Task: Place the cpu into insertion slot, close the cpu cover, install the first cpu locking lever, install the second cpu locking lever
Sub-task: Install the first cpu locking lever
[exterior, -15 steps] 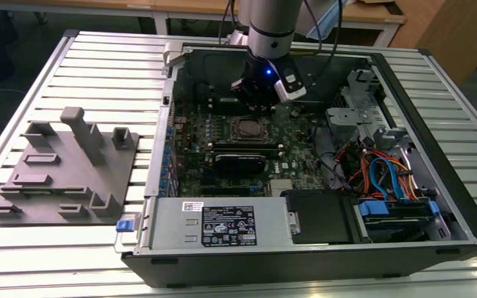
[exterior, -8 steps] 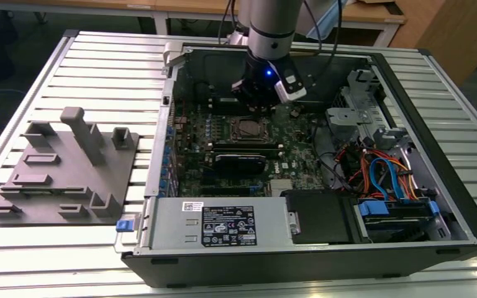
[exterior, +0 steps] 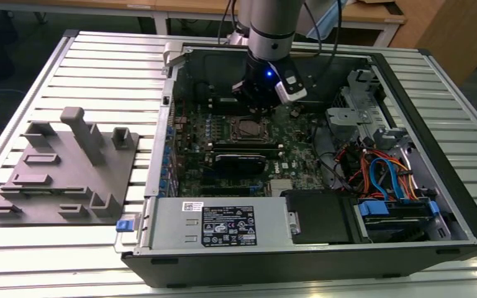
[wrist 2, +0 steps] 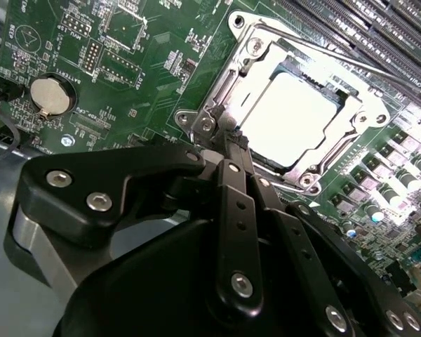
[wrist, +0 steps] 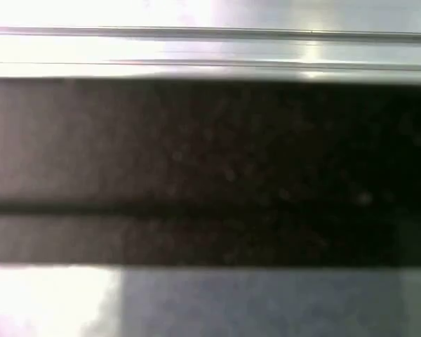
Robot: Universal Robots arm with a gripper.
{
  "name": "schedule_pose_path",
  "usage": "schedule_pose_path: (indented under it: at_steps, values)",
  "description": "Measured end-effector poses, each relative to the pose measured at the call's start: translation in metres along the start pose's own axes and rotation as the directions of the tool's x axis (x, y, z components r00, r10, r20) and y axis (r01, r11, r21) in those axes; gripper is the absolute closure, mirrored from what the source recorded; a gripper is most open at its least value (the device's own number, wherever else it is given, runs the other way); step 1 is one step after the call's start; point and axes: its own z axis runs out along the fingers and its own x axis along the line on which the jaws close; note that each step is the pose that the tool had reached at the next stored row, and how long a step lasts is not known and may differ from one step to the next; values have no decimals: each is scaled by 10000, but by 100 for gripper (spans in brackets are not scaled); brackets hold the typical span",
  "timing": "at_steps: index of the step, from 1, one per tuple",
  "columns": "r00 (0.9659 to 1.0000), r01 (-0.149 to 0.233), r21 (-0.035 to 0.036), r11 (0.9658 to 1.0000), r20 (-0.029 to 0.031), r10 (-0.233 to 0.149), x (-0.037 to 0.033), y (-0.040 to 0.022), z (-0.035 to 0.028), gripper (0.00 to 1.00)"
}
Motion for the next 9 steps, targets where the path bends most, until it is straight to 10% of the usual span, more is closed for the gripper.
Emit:
schedule_pose_path:
  at_steps: [9]
  values:
    - [10000,0,27,10000,1,0,-1,0,2,89]
